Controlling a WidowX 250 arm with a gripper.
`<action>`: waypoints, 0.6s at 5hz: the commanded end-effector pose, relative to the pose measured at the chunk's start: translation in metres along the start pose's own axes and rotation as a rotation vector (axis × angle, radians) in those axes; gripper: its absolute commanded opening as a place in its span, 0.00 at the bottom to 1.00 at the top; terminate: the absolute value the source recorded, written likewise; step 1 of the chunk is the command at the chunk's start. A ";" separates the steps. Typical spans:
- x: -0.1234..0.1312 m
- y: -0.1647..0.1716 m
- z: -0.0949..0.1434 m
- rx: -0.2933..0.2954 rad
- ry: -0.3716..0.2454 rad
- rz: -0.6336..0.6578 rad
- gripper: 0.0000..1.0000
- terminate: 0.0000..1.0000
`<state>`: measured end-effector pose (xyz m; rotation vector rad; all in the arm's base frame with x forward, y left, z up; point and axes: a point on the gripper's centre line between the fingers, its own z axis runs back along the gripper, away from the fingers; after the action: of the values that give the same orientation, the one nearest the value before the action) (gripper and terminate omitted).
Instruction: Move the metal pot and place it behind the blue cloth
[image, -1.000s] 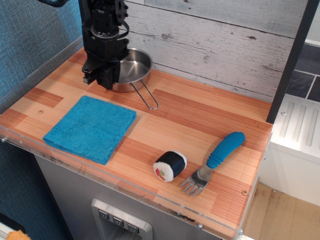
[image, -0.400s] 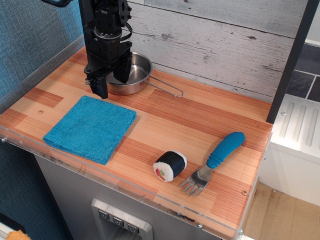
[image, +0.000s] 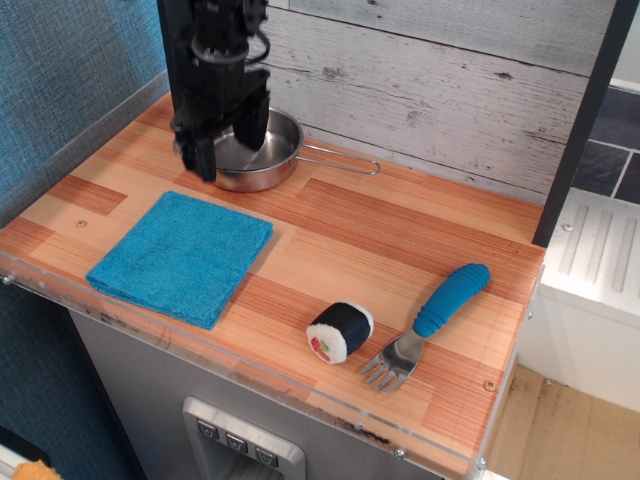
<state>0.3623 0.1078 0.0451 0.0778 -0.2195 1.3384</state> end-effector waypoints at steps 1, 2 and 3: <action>0.006 -0.014 0.070 -0.132 -0.068 -0.008 1.00 0.00; 0.012 -0.006 0.097 -0.178 -0.069 -0.005 1.00 0.00; 0.021 0.003 0.110 -0.195 -0.064 -0.054 1.00 0.00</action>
<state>0.3565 0.1134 0.1293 -0.0127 -0.3235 1.2660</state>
